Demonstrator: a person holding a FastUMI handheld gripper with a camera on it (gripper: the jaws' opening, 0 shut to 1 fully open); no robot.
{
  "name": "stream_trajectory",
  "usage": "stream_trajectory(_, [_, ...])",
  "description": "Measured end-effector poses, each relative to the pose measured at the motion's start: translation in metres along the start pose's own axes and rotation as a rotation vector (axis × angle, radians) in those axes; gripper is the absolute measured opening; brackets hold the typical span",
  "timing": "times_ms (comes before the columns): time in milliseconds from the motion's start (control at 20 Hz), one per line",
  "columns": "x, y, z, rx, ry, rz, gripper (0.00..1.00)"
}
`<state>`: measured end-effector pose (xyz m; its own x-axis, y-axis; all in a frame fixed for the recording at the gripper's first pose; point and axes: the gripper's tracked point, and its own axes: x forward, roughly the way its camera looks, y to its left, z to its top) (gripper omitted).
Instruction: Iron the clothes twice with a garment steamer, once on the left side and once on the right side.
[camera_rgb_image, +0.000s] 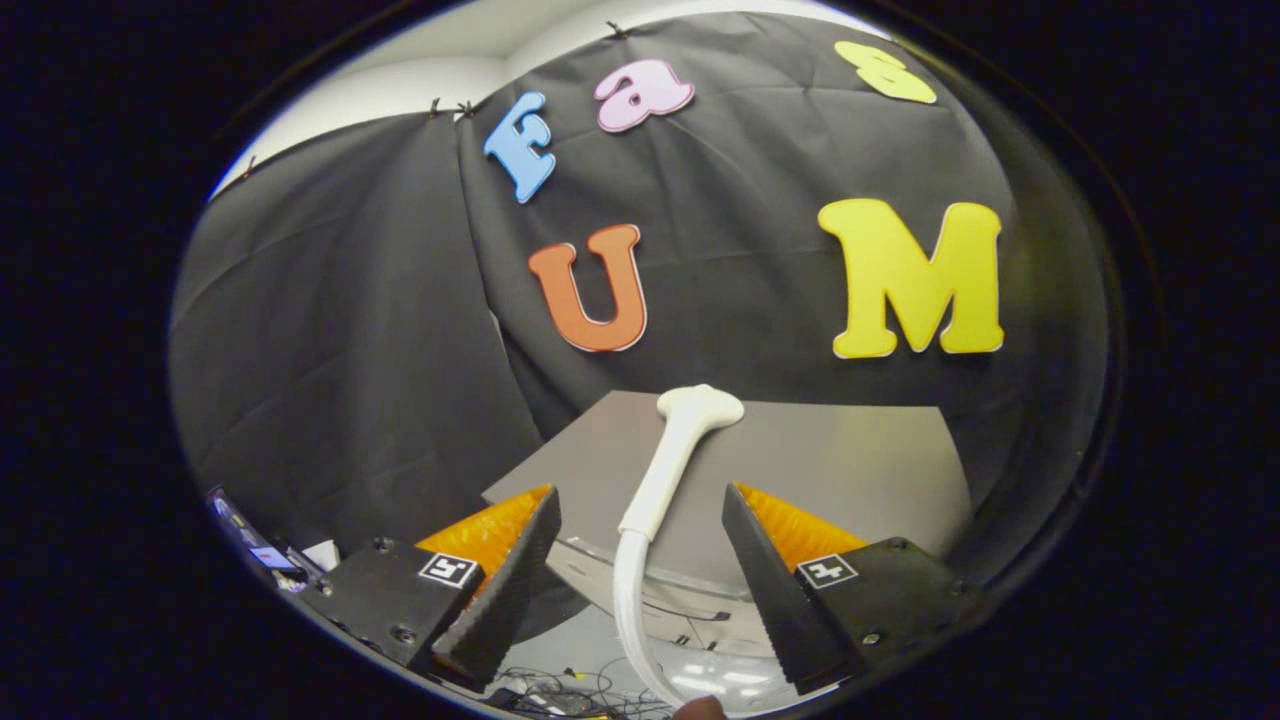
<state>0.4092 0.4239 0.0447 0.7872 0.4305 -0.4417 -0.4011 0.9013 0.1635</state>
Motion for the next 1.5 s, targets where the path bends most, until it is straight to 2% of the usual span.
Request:
stream_trajectory(250, [0.058, -0.002, 0.002, -0.019, 0.065, -0.04, 1.0])
stream_trajectory(350, [0.081, -0.015, -0.007, -0.021, 0.102, -0.1, 1.0])
stream_trajectory(450, [0.096, -0.015, -0.013, 0.008, 0.134, -0.112, 1.0])
stream_trajectory(800, [0.116, -0.025, -0.037, 0.065, 0.192, -0.253, 0.97])
stream_trajectory(1000, [0.122, -0.027, -0.047, 0.073, 0.234, -0.287, 0.92])
stream_trajectory(1100, [0.13, -0.025, -0.051, 0.075, 0.258, -0.289, 0.85])
stream_trajectory(1300, [0.132, -0.021, -0.058, -0.024, 0.26, -0.301, 0.75])
stream_trajectory(1400, [0.134, -0.017, -0.06, 0.009, 0.26, -0.295, 0.73])
stream_trajectory(1500, [0.134, -0.011, -0.058, 0.047, 0.259, -0.283, 0.6])
